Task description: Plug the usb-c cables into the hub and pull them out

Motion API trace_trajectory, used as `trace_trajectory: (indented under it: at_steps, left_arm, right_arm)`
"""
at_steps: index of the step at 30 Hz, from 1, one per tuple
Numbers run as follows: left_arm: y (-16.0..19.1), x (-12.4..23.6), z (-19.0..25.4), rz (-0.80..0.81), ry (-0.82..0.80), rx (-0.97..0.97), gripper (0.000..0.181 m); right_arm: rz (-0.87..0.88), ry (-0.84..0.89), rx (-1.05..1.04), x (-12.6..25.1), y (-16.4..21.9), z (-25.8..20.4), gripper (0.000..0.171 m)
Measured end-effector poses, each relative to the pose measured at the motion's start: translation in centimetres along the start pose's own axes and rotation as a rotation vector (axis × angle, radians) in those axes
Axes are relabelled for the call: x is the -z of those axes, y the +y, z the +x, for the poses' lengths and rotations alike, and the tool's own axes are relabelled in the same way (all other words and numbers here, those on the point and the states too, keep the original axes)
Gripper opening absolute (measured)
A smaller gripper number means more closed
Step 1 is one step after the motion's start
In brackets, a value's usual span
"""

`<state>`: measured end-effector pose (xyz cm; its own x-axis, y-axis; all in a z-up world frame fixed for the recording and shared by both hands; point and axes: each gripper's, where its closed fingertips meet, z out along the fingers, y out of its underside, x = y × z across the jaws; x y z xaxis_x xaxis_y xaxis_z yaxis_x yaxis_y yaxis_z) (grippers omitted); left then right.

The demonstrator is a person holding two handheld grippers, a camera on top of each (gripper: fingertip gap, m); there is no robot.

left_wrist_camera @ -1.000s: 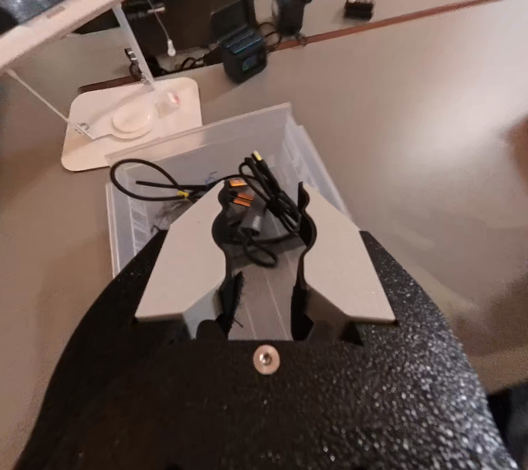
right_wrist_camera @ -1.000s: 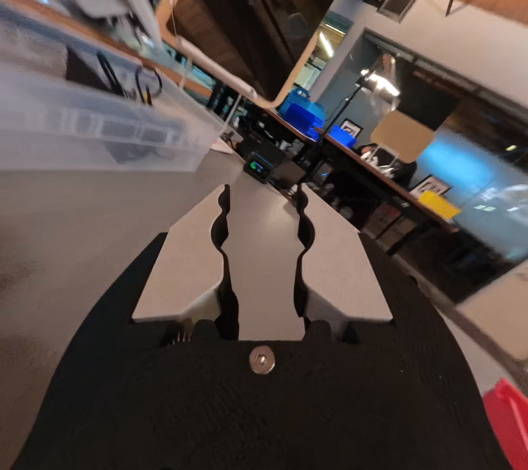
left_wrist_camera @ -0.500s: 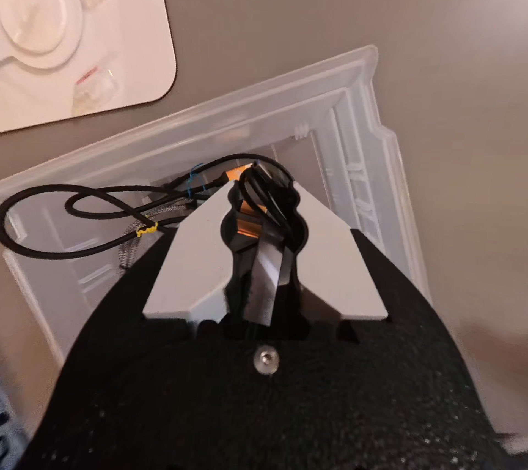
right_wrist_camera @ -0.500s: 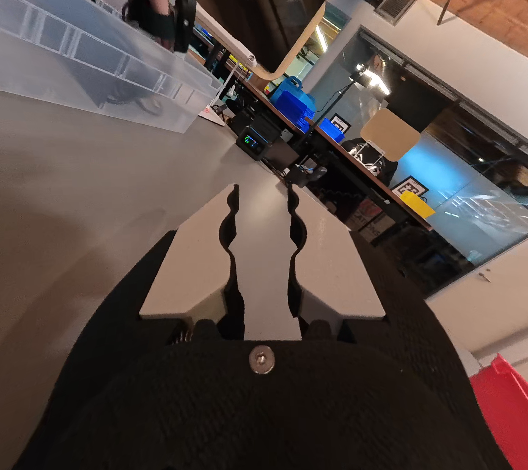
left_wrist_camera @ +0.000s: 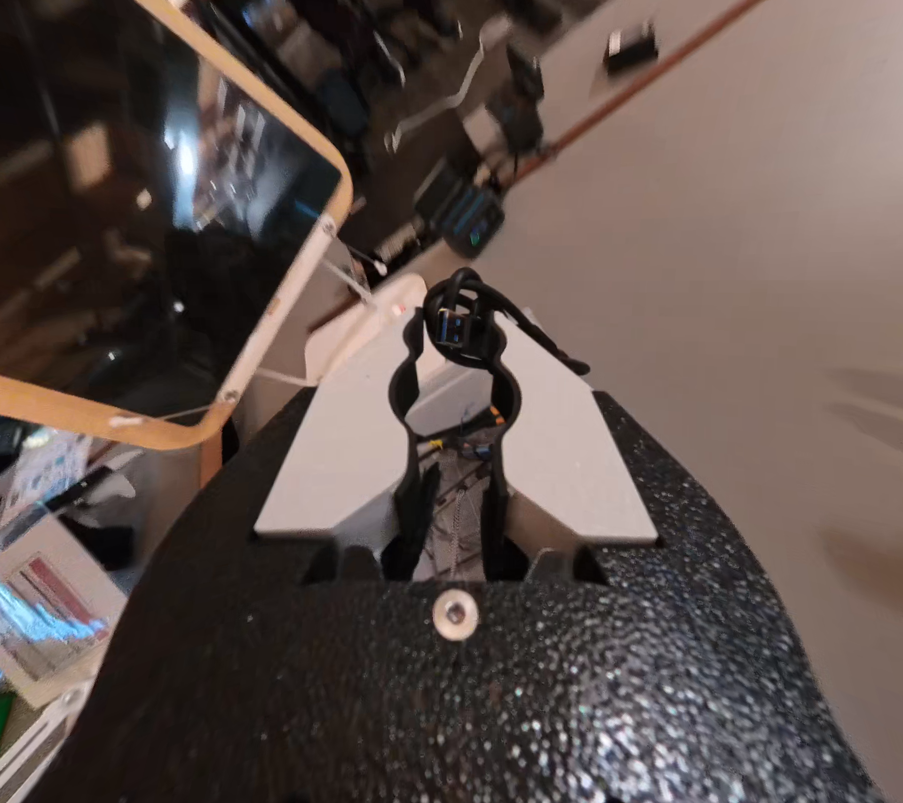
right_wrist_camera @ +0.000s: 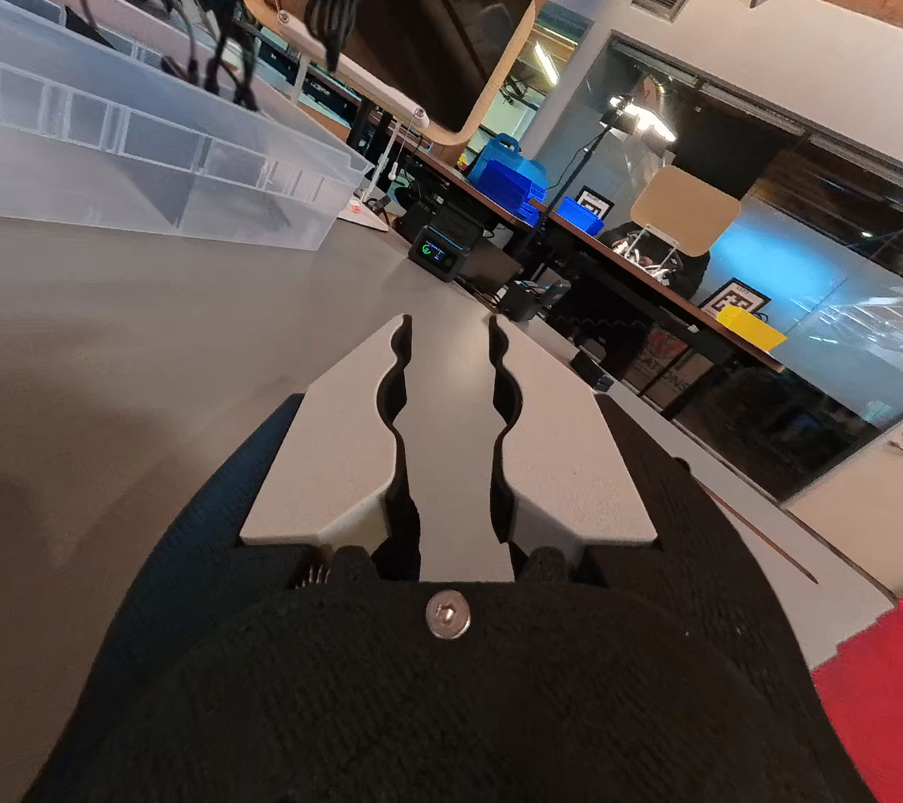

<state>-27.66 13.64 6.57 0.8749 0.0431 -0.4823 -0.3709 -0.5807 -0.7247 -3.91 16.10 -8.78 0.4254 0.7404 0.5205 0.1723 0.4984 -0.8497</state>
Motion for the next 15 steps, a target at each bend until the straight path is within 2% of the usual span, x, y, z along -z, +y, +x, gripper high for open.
trace_trajectory:
  at_steps: [1, 4, 7, 9, 15]
  left_arm:
    - [-0.7, 0.9, 0.1, 0.055, -0.014, 0.001, 0.023]
    - [-2.3, 2.9, 0.4, 0.214, -0.029, 0.046, 0.023]
    - [-3.8, 5.0, -1.4, 0.340, -0.154, 0.046, 0.022]
    - [-4.7, 6.2, -2.8, 0.371, -0.226, 0.024, 0.023]
    - [-7.9, 9.4, -5.3, 0.484, -0.298, 0.030, 0.022]
  right_arm:
    - [0.001, 0.001, -0.004, 0.0, 0.0, 0.0, 0.030]
    - [0.009, 0.001, -0.006, 0.1, -0.2, 0.1, 0.030]
    - [0.024, -0.002, -0.010, 0.3, -0.4, 0.0, 0.029]
    - [0.022, -0.008, -0.009, 0.2, -0.4, -0.1, 0.029]
    - [0.033, -0.025, -0.023, 0.2, -0.5, -0.3, 0.029]
